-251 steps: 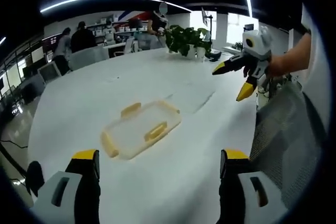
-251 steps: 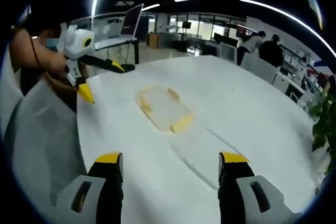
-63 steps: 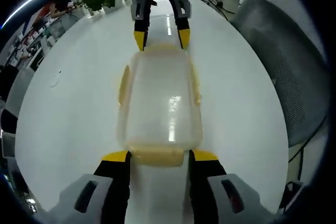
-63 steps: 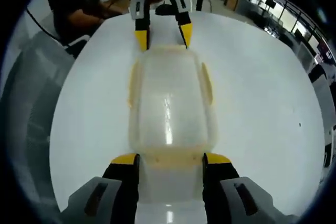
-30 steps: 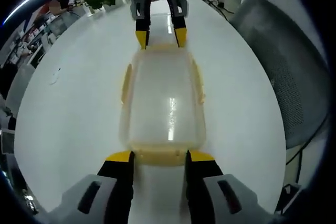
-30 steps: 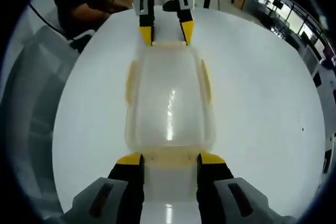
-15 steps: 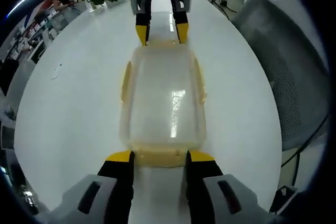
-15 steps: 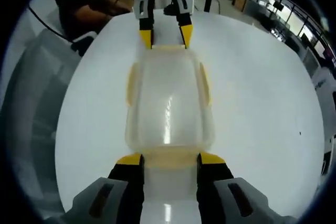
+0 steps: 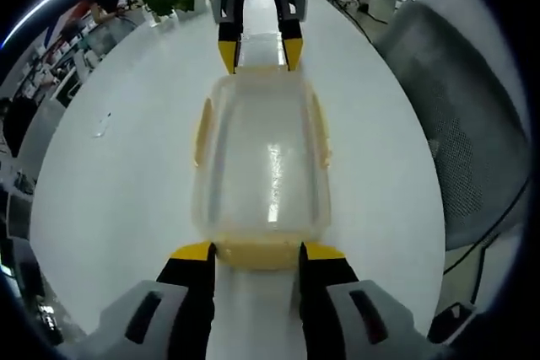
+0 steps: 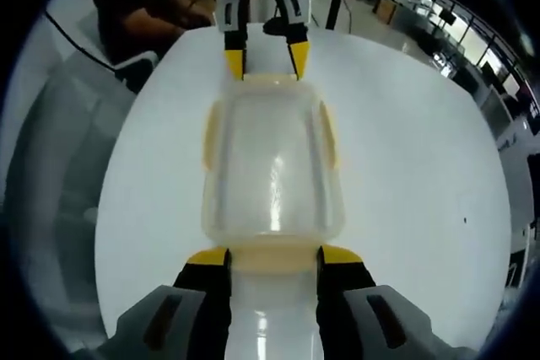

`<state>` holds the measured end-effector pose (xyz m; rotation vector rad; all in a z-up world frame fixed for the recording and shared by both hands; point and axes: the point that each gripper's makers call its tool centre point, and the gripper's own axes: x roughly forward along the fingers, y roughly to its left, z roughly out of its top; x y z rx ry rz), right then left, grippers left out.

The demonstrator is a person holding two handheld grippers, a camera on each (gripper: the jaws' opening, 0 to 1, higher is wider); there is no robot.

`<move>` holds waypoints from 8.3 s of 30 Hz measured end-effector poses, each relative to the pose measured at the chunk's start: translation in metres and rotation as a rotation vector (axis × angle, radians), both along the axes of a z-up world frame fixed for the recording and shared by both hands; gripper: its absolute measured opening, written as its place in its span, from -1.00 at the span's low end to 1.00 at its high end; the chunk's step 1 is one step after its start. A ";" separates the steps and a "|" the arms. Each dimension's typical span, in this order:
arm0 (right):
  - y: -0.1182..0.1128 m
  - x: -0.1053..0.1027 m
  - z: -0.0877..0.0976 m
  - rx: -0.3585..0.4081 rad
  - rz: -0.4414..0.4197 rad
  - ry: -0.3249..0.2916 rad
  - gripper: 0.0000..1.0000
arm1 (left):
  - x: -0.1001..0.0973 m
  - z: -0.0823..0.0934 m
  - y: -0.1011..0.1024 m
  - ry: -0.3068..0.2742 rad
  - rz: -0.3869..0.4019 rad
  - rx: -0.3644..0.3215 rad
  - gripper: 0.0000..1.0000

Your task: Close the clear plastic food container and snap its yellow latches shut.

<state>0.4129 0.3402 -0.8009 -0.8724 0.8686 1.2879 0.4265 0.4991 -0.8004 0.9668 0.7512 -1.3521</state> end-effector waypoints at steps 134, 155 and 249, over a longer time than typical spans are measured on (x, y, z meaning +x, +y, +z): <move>-0.235 -0.025 0.016 -0.037 -0.046 0.055 -0.23 | -0.022 0.027 -0.234 0.037 -0.060 -0.138 -0.24; -0.241 -0.033 0.013 -0.033 -0.133 0.074 0.02 | -0.026 0.024 -0.234 0.017 -0.076 -0.124 -0.08; -0.216 -0.031 0.038 0.208 -1.008 0.241 -0.30 | -0.021 0.038 -0.231 0.353 0.693 -0.340 -0.37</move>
